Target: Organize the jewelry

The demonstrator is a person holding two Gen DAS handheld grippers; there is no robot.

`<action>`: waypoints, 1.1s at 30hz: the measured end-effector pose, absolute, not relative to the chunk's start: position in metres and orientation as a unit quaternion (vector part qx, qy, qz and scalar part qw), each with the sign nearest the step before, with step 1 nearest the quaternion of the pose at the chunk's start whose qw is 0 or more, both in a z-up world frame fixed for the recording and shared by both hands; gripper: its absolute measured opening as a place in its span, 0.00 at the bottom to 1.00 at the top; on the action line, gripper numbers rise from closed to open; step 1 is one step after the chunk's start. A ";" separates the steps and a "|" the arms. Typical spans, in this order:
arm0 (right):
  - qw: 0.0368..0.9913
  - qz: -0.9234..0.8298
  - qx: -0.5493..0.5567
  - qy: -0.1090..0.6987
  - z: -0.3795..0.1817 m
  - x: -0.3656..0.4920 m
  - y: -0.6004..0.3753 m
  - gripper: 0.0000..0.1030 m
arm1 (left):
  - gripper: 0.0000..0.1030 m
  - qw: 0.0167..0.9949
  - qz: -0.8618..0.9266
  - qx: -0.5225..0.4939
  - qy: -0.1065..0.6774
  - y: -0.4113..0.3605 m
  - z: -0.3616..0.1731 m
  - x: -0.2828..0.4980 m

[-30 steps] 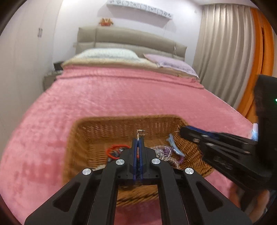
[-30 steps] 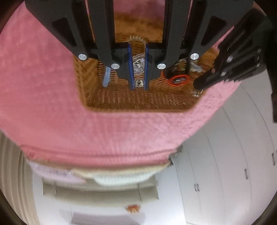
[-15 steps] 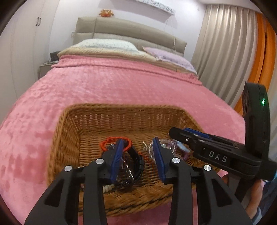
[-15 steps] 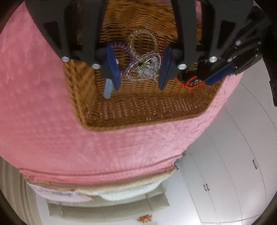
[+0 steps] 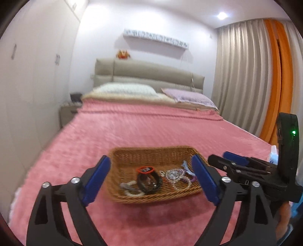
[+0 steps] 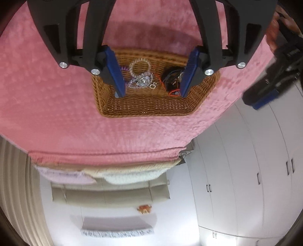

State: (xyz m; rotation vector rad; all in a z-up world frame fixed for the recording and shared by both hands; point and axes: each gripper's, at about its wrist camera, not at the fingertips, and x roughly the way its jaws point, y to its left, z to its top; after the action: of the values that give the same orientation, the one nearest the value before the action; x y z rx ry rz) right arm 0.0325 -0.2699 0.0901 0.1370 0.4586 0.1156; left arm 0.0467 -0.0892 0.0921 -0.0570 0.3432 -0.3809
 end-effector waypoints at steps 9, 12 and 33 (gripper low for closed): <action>0.983 -0.002 -0.004 0.185 0.059 -0.030 -0.239 0.75 | 0.92 0.986 -0.091 -0.001 0.143 -0.082 0.063 -0.004; 0.985 -0.020 -0.001 0.169 0.048 -0.034 -0.239 0.81 | 0.92 0.989 -0.050 -0.008 0.141 -0.077 0.044 -0.002; 0.979 0.008 0.023 0.203 0.015 -0.019 -0.241 0.81 | 0.93 0.987 -0.009 -0.023 0.156 -0.064 0.016 0.006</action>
State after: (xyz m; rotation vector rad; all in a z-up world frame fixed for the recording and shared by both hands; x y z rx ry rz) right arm -0.0190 -0.2412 0.0148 0.0457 0.4088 0.0156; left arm 0.0057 -0.0637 0.0161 -0.0461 0.3141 -0.0180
